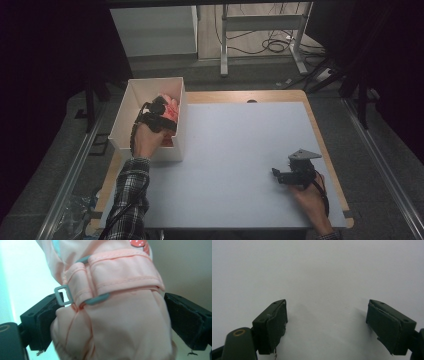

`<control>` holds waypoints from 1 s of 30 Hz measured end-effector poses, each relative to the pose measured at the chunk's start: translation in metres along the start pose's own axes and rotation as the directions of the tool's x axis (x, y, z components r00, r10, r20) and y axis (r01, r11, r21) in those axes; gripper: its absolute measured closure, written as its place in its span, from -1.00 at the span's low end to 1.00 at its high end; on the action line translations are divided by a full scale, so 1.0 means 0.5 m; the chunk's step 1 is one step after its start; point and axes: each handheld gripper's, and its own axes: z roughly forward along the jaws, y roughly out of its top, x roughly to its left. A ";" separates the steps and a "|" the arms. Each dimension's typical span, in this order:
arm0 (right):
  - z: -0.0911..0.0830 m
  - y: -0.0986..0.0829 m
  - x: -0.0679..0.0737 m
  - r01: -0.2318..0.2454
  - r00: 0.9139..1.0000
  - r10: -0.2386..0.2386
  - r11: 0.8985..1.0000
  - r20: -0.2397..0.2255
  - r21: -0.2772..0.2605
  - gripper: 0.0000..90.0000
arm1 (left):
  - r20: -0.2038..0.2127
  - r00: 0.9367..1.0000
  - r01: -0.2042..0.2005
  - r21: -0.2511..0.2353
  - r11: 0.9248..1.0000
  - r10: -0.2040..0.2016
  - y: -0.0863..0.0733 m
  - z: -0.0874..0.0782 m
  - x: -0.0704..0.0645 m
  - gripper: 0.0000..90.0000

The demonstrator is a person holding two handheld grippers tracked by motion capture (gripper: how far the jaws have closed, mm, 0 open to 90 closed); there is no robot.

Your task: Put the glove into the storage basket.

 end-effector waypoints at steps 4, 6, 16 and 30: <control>0.000 0.000 0.000 0.000 1.000 0.000 1.000 0.000 0.000 -0.61 | 0.004 1.000 0.003 -0.028 1.000 -0.002 -0.003 -0.016 0.004 -0.87; 0.000 0.000 0.000 0.000 1.000 0.000 1.000 0.000 0.000 -0.61 | 0.007 1.000 -0.001 -0.045 0.999 0.002 -0.005 -0.023 0.006 -0.87; 0.000 0.000 0.000 0.000 1.000 0.000 1.000 0.000 0.000 -0.61 | 0.031 0.999 -0.014 -0.100 0.995 0.017 -0.015 -0.051 0.006 -0.88; 0.000 0.000 0.000 0.000 1.000 0.000 1.000 0.001 0.000 -0.61 | 0.024 0.998 -0.053 -0.204 0.978 0.059 -0.024 -0.106 0.002 -0.88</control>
